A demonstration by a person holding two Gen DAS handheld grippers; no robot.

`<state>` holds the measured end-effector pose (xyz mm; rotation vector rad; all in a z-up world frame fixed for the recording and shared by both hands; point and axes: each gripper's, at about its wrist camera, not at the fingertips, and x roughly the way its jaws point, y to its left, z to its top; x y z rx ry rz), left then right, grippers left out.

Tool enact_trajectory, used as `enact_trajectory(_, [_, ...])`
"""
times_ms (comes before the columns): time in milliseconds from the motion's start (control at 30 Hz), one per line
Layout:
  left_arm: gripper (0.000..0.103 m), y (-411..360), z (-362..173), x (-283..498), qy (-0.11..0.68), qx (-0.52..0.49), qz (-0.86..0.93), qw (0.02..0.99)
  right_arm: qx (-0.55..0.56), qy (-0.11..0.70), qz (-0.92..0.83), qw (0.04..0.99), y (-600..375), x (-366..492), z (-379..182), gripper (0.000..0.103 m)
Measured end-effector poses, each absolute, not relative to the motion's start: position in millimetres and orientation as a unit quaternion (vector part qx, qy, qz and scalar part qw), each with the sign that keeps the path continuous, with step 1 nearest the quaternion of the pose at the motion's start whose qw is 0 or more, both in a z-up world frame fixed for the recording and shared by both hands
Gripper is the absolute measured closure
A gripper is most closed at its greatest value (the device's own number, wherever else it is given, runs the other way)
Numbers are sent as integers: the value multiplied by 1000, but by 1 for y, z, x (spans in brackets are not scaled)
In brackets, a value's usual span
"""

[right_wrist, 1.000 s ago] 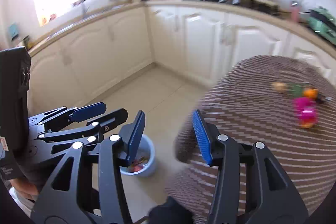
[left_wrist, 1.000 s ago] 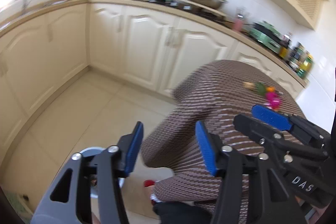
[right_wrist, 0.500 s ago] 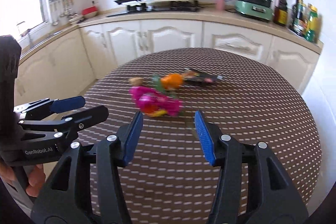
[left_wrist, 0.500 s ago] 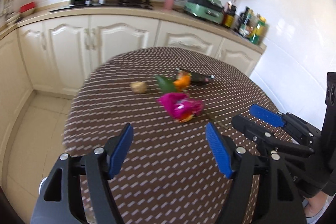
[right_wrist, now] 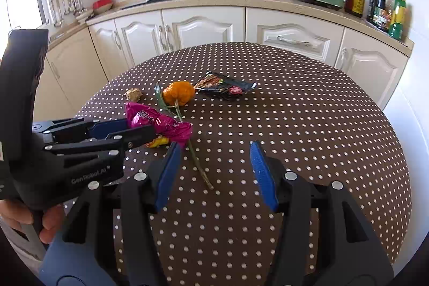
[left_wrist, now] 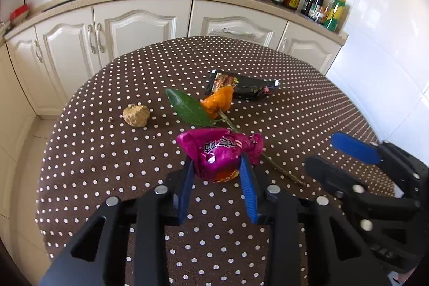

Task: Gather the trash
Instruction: 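Grasp the pink candy wrapper with the left gripper while the right grasps the orange flower stem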

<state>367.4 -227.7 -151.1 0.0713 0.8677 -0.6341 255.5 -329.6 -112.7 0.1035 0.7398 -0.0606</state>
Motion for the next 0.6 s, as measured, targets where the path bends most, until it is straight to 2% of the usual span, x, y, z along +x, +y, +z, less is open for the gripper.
enact_trajectory(67, [75, -219, -149, 363, 397, 42, -287, 871, 48, 369, -22, 928, -324, 263, -115, 49])
enact_trajectory(300, [75, -162, -125, 348, 325, 29, -189, 926, 23, 390, -3, 921, -299, 298, -124, 49])
enact_trajectory(500, [75, -129, -116, 348, 298, 34, -108, 948, 1, 411, -9, 912, -287, 337, -136, 49])
enact_trajectory(533, [75, -125, -116, 349, 299, 33, -106, 948, 1, 417, -10, 909, -288, 340, -138, 59])
enact_trajectory(567, [75, -120, -116, 349, 300, 29, -103, 948, 4, 426, -5, 905, -288, 345, -141, 75])
enact_trajectory(600, [75, -114, -117, 350, 301, 26, -101, 948, 3, 431, -2, 902, -287, 347, -142, 86])
